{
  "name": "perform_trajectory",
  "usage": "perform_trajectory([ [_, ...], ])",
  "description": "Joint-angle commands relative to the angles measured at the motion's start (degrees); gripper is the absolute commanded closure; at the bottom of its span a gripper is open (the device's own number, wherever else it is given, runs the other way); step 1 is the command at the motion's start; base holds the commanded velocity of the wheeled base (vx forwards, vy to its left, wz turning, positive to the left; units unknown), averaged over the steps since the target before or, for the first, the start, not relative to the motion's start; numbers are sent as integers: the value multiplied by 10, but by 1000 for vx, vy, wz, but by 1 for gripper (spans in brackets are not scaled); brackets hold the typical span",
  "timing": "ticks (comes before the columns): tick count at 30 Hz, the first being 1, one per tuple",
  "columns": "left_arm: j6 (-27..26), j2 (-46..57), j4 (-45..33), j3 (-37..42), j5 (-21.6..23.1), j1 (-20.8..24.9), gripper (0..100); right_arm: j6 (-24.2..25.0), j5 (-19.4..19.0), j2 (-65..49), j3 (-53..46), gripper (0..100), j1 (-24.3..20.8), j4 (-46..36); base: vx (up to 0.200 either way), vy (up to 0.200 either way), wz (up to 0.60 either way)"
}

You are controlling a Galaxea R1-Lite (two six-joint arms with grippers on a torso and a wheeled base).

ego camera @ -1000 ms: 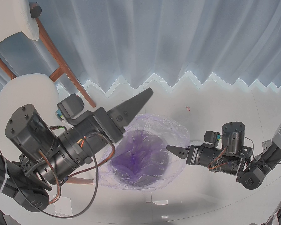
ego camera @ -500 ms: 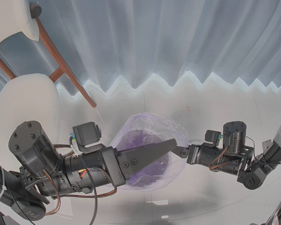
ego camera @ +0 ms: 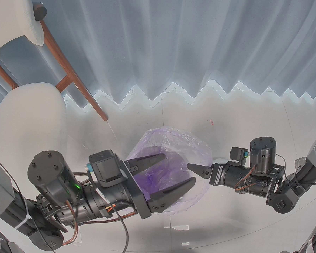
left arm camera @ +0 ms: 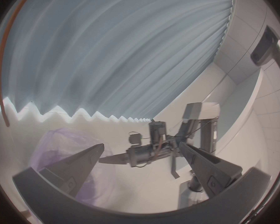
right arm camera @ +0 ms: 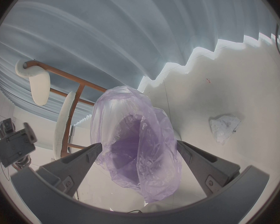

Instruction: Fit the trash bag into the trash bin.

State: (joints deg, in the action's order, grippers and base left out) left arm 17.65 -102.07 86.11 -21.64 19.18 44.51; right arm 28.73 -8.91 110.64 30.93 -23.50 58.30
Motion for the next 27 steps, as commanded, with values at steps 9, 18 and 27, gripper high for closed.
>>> perform_trajectory([
  [9,12,-25,2,-68,-15,-65,0,-26,33,19,34,0,1,13,0,0,0],
  [18,-27,-35,2,-70,-19,-73,0,-143,57,19,74,0,49,15,0,0,0],
  [27,-79,-57,1,-53,-21,-80,0,-162,51,11,77,0,45,12,0,0,0],
])
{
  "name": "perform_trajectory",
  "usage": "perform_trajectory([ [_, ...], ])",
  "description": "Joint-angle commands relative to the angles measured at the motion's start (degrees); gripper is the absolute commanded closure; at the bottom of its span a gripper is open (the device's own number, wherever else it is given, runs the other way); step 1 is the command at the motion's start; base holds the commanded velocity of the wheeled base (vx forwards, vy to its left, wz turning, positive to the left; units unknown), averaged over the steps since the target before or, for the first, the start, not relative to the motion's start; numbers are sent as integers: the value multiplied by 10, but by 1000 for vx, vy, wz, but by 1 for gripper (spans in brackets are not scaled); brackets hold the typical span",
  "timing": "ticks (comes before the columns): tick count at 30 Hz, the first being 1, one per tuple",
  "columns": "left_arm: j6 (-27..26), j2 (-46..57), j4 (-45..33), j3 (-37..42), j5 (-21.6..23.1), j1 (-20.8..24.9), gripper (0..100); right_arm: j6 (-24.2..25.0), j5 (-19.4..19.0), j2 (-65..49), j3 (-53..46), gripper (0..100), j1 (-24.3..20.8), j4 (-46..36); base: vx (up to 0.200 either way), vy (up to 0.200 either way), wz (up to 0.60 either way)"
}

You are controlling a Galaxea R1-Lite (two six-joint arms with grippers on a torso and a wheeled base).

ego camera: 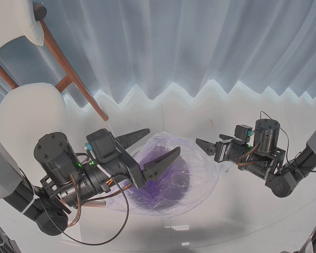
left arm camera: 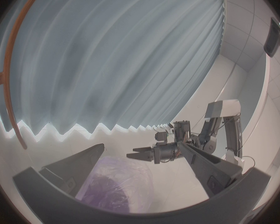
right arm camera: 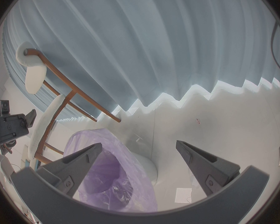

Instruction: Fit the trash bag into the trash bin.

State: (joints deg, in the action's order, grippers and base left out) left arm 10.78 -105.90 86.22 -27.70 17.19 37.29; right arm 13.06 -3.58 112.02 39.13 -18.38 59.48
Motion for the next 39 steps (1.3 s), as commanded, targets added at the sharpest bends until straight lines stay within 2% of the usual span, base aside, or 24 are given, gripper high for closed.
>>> perform_trajectory([
  [1,-11,-19,0,7,-1,-9,0,-5,-3,-3,-7,0,-8,0,0,0,0],
  [7,-39,-41,-1,32,-15,-36,0,-5,-13,3,-20,0,-25,2,0,0,0],
  [10,-82,-70,-1,28,-18,-67,0,-4,-15,2,-10,0,-24,2,0,0,0],
  [14,-106,-77,-5,8,-15,-69,0,-2,-27,10,8,0,-23,-2,0,0,0],
  [20,-184,-115,-8,-2,-11,-71,0,-7,-34,27,17,0,-18,-3,0,0,0],
  [21,-204,-115,-22,-9,-8,-71,0,-16,-34,27,23,0,-13,-3,0,0,0],
  [23,-210,-113,-36,-17,-3,-70,0,-18,-34,25,26,0,-10,-4,0,0,0],
  [25,-233,-106,-86,-43,6,-68,0,-19,-35,26,30,0,-9,-2,0,0,0],
  [28,-237,-105,-92,-45,6,-69,0,-19,-36,26,29,0,-8,-2,0,0,0],
  [29,-284,-86,-165,-56,14,-86,0,-21,-43,27,24,0,-8,2,0,0,0],
  [30,-298,-79,-191,-57,19,-94,0,-21,-50,25,23,0,-8,6,0,0,0],
  [39,-322,-73,-255,-80,25,-137,0,-27,-64,31,5,0,-10,25,0,0,0],
])
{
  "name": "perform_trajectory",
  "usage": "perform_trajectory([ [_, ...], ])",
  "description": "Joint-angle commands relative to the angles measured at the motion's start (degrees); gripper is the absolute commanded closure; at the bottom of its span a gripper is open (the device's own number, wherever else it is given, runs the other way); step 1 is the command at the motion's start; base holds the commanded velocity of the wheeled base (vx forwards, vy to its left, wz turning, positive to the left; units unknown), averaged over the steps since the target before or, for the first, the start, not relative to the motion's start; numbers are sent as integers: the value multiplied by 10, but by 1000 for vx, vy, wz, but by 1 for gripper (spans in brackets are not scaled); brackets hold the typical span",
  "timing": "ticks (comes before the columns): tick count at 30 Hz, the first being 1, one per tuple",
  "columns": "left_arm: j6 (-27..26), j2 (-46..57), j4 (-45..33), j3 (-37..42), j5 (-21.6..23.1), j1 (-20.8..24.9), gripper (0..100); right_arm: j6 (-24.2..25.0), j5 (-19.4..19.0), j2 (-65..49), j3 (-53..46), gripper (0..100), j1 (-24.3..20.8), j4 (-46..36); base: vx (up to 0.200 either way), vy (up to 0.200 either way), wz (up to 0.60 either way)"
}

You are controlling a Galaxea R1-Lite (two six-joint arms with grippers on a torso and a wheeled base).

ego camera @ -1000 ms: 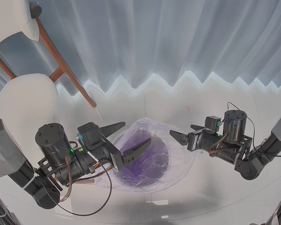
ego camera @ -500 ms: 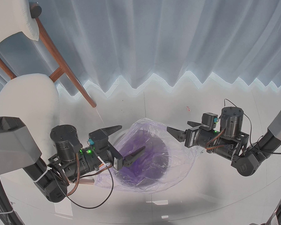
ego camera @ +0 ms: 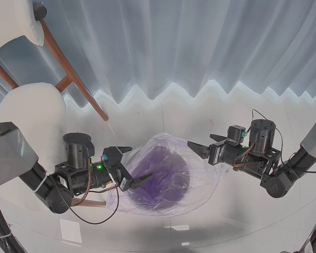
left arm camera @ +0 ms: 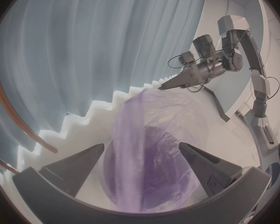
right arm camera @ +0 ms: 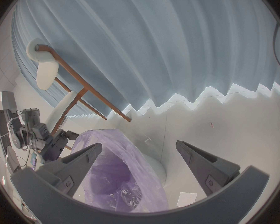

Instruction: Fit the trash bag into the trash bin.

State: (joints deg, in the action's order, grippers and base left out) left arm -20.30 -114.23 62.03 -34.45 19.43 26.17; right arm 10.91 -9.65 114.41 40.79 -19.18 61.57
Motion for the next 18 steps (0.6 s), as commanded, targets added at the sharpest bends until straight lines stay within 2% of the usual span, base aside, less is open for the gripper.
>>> perform_trajectory([
  [1,-19,8,-13,-11,3,-31,0,-8,-4,10,-12,0,-2,5,0,0,0],
  [3,-33,1,-9,-13,3,-39,0,-11,-4,15,-12,0,-1,8,0,0,0],
  [18,-33,-36,-7,-29,3,-41,0,-18,-5,52,-21,0,-3,38,0,0,0],
])
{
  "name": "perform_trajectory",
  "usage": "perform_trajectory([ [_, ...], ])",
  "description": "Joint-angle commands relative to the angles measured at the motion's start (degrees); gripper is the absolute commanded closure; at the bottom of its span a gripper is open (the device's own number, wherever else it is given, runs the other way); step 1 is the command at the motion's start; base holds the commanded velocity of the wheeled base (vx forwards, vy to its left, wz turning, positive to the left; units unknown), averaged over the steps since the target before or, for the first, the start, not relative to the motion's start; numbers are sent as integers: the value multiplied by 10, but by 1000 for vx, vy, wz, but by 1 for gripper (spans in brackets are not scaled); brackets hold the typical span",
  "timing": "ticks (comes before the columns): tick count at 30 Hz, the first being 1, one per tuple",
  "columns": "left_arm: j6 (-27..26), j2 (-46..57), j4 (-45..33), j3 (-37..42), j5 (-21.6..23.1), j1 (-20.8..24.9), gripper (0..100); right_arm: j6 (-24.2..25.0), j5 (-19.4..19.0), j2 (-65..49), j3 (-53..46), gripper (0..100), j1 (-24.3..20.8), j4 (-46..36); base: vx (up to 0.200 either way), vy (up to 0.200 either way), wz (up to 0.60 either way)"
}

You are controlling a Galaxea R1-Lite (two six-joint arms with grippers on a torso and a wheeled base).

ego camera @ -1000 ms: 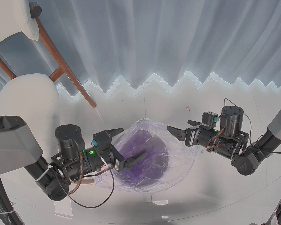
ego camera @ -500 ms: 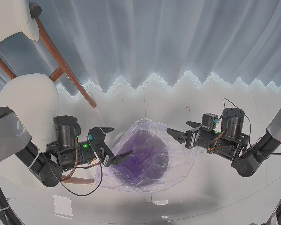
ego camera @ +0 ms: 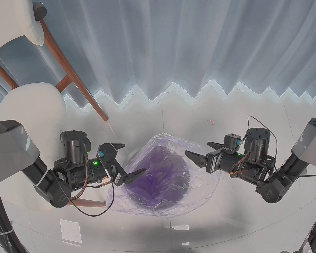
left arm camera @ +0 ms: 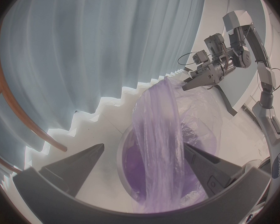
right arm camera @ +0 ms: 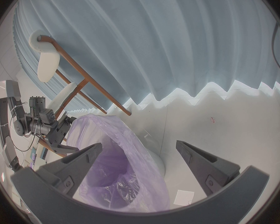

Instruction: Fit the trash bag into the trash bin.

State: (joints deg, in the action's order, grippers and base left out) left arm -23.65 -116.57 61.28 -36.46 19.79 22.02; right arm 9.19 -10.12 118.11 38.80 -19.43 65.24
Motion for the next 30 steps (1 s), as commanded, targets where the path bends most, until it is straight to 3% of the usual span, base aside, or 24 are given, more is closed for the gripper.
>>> perform_trajectory([
  [1,1,-14,0,-11,0,0,0,-1,0,17,0,0,-1,2,0,0,0],
  [4,1,-17,0,-13,-1,0,0,-2,0,31,3,0,-1,5,0,0,0],
  [5,1,-20,0,-13,-1,0,100,-1,0,34,4,100,-1,9,0,0,0],
  [12,5,-37,2,-30,1,-2,100,-1,0,48,12,100,4,52,0,0,0],
  [18,24,-35,2,-63,24,-10,100,0,-21,38,22,100,25,55,0,0,0],
  [27,45,-41,-4,-85,24,-31,100,6,-21,48,55,100,35,55,0,0,0],
  [30,46,-49,-3,-96,24,-39,100,31,-20,59,75,100,35,58,0,0,0],
])
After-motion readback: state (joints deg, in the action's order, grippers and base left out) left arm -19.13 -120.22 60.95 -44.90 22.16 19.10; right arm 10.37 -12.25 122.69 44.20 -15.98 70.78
